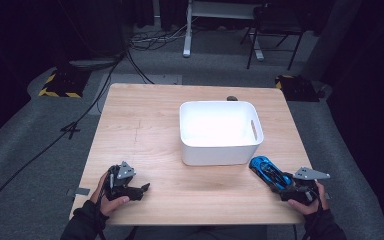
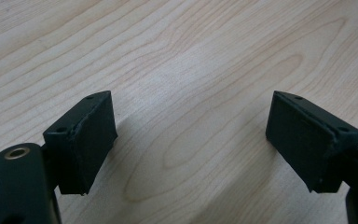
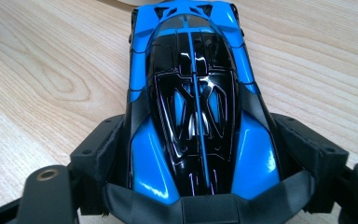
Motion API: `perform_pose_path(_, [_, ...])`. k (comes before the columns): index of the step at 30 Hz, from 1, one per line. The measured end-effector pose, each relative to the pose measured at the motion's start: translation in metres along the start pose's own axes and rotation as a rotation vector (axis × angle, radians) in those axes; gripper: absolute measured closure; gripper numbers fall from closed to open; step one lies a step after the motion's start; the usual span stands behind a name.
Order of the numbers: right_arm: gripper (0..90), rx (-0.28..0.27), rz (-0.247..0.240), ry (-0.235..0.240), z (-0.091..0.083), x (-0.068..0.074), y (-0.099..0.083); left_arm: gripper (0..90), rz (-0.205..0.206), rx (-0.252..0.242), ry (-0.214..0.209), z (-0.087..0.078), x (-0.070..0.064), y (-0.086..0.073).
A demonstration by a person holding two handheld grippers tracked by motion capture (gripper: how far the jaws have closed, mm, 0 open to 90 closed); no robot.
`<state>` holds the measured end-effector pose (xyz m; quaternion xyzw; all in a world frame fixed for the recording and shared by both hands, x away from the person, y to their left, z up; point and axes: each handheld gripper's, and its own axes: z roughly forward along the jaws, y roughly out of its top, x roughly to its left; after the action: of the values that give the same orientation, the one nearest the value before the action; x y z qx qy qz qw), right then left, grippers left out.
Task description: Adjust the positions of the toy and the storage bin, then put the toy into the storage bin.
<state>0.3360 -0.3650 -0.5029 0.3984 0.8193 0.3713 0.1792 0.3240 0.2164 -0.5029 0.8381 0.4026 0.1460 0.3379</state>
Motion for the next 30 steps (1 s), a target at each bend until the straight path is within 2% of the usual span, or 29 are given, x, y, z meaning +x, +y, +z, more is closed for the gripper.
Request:
perform_pose_path(7, [23.7, 0.001, 0.0, -0.003, 0.0004, 0.0016, 0.0004, 15.5, -0.012, 0.001, 0.024, 0.0009, -0.0015, 0.0014])
perform_pose_path(12, [23.7, 0.005, -0.013, -0.003, 0.0008, 0.0005, 0.0007, 15.5, -0.015, 0.0, 0.02, 0.002, -0.0015, 0.0022])
perform_pose_path(18, [23.7, 0.001, 0.001, -0.012, 0.0018, 0.0026, 0.0013, 15.6, -0.016, 0.002, 0.02, 0.0023, -0.0019, 0.0025])
perform_pose_path(21, [23.7, 0.001, -0.005, -0.007, 0.0016, 0.0016, 0.001, 15.5, -0.004, 0.004, 0.014, 0.0028, -0.0011, 0.0037])
perform_pose_path(26, [23.5, 0.0, -0.01, -0.001, 0.0016, 0.0009, 0.0009, 15.9, 0.033, 0.001, -0.02, 0.0042, -0.001, 0.005])
perform_pose_path(30, [21.3, 0.0, -0.01, -0.001, 0.002, 0.0015, 0.0008, 15.9, 0.037, 0.006, -0.031, 0.0044, -0.0012, 0.0051])
